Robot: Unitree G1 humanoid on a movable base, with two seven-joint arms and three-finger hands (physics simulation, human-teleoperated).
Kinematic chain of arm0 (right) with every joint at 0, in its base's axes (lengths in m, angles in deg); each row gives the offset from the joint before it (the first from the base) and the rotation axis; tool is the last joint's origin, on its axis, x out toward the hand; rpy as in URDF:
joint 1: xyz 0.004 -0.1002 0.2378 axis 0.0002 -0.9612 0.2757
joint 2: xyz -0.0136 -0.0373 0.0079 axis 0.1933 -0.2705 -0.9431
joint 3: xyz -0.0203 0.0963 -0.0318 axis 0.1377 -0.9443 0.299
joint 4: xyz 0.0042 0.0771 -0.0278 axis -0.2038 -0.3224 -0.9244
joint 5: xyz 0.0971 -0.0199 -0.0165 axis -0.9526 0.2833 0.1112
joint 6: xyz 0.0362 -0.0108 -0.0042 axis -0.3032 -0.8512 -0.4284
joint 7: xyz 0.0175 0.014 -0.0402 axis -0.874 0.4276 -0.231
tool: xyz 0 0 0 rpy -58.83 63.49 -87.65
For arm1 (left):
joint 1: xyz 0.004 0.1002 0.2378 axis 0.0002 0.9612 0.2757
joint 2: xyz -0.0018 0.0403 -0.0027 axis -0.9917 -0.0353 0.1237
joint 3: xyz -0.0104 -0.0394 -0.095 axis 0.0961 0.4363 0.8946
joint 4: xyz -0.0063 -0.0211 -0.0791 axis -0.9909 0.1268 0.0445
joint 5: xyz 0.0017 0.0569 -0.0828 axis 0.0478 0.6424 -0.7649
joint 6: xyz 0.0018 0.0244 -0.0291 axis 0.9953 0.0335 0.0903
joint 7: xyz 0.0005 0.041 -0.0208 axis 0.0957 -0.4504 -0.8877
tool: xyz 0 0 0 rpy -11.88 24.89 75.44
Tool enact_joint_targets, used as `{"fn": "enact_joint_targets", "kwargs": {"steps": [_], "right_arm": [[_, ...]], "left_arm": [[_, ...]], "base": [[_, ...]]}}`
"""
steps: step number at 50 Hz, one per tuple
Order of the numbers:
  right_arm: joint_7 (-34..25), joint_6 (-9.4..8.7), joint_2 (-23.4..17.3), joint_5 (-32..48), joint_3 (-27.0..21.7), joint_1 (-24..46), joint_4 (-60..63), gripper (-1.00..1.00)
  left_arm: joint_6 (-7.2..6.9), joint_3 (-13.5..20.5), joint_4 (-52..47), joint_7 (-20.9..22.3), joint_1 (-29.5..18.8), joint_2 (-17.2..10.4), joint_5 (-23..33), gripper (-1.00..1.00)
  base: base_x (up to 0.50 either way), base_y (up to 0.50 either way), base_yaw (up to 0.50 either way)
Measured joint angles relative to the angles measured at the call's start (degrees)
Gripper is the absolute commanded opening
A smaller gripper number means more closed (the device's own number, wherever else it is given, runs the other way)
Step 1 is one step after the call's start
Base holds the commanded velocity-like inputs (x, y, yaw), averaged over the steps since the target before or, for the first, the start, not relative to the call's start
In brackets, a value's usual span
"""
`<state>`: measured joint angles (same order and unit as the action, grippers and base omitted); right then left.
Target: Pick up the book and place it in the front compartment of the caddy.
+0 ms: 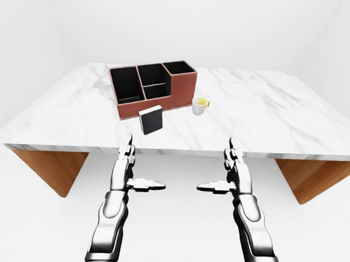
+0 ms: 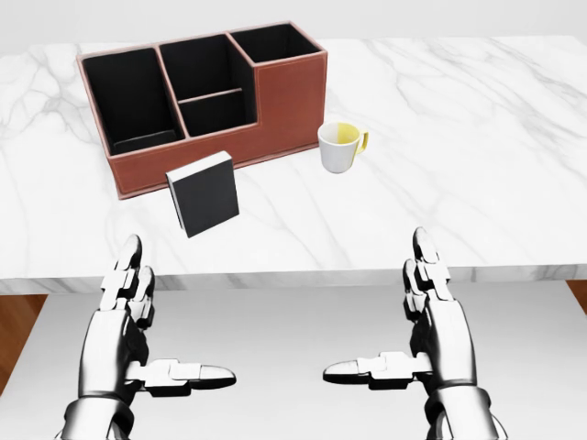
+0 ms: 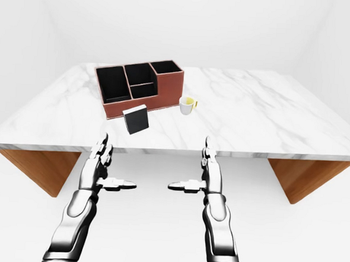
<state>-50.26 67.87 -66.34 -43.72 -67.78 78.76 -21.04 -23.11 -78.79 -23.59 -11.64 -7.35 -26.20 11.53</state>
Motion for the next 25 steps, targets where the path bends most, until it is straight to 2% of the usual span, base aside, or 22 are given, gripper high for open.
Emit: {"fn": "enact_joint_targets", "kwargs": {"steps": [16, 25], "right_arm": [[-1.46, -2.16, -0.43, -1.31, -1.08, -1.34, 4.41, 1.0], [-1.72, -3.15, -0.45, -1.66, -1.33, -1.89, 6.4, 1.0]], "left_arm": [[-0.87, 1.7, -2.4, 1.47, 0.57, -0.59, -1.85, 1.0], [-3.32, 3.23, -7.8, 2.13, 1.59, -0.89, -4.49, 1.0]], "base": [[0.0, 0.0, 0.0], [0.0, 0.0, 0.0]]}}
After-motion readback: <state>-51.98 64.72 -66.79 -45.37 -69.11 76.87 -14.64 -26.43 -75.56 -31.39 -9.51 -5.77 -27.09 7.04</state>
